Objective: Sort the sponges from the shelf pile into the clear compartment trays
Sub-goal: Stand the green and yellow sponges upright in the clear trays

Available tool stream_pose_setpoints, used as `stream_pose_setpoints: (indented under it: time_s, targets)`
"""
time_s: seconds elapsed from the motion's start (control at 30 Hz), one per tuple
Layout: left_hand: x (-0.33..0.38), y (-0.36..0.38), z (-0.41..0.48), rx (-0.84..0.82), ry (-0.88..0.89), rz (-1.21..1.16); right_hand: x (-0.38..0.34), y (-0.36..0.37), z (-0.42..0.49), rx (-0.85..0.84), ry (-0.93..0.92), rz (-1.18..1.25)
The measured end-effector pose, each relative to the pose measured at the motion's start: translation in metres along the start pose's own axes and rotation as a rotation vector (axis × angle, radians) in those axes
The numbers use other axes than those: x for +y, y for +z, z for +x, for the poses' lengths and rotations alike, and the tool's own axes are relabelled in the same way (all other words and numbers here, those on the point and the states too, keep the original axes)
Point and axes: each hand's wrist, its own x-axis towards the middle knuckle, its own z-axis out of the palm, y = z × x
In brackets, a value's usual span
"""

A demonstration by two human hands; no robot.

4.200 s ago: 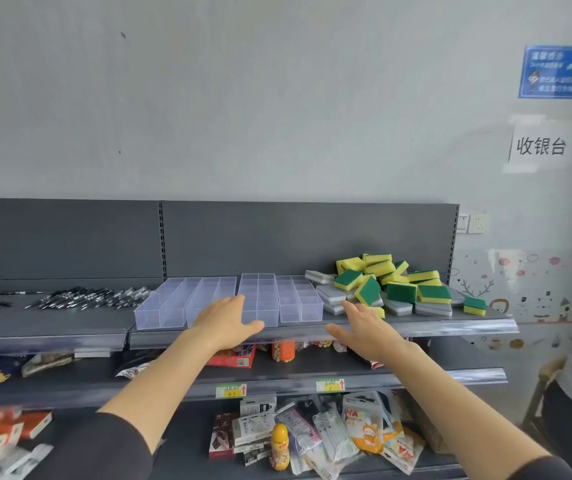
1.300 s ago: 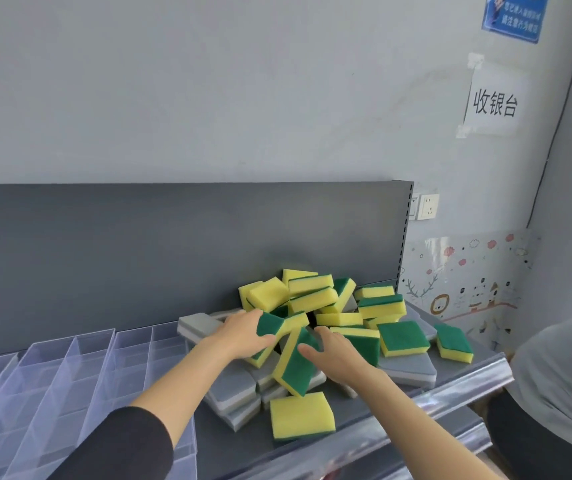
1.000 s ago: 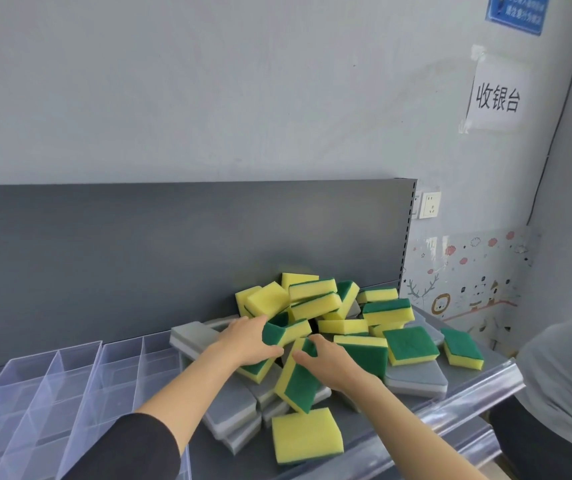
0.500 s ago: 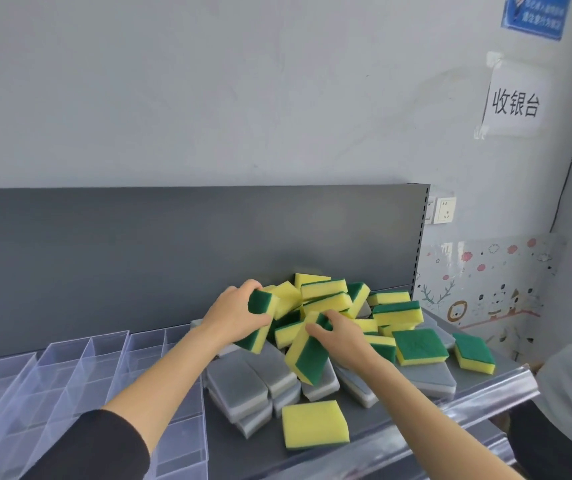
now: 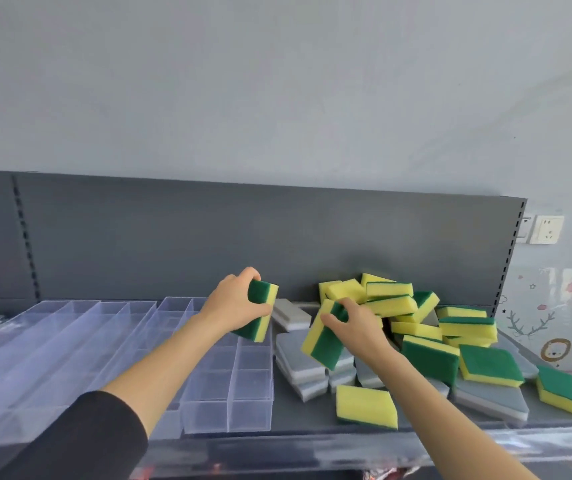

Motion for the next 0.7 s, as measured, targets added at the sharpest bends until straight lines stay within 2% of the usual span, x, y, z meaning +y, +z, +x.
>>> stream_pose_setpoints:
  time_s: [0.43,0.7]
  targets:
    - [-0.083,-0.073,-0.033,0.159,-0.172,0.039,-0.088,0.066,-0.005,-0.048,-0.18,0.065]
    - [-0.164,-0.121,-0.025,0.174,-0.2,-0.01,-0.154,0.132,0.01,-0.09,-0.173,0.075]
